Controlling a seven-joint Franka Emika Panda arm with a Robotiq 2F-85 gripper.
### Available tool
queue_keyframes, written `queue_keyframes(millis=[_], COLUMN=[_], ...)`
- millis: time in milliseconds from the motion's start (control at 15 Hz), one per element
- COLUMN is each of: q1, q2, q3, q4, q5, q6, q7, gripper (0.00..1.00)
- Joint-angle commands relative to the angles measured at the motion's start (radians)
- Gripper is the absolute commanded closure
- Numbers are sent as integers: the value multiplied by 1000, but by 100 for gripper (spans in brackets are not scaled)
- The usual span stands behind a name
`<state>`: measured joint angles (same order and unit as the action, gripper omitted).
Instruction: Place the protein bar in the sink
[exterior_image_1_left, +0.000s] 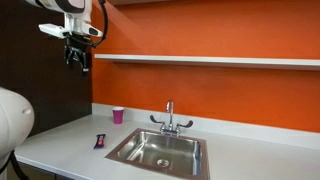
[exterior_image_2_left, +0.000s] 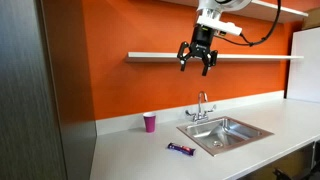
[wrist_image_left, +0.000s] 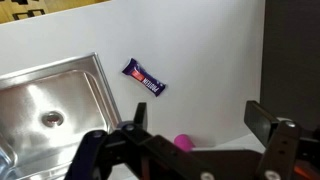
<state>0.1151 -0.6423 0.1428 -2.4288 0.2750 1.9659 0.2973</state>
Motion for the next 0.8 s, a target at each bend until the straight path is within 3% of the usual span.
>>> queue_keyframes(millis=[0,733], q1=[-8,-10], q2=[0,73], q3=[6,-12], q4=[2,-2], q5=[4,-7], q6=[-3,70], q7=[-4,-67], gripper=[0,0])
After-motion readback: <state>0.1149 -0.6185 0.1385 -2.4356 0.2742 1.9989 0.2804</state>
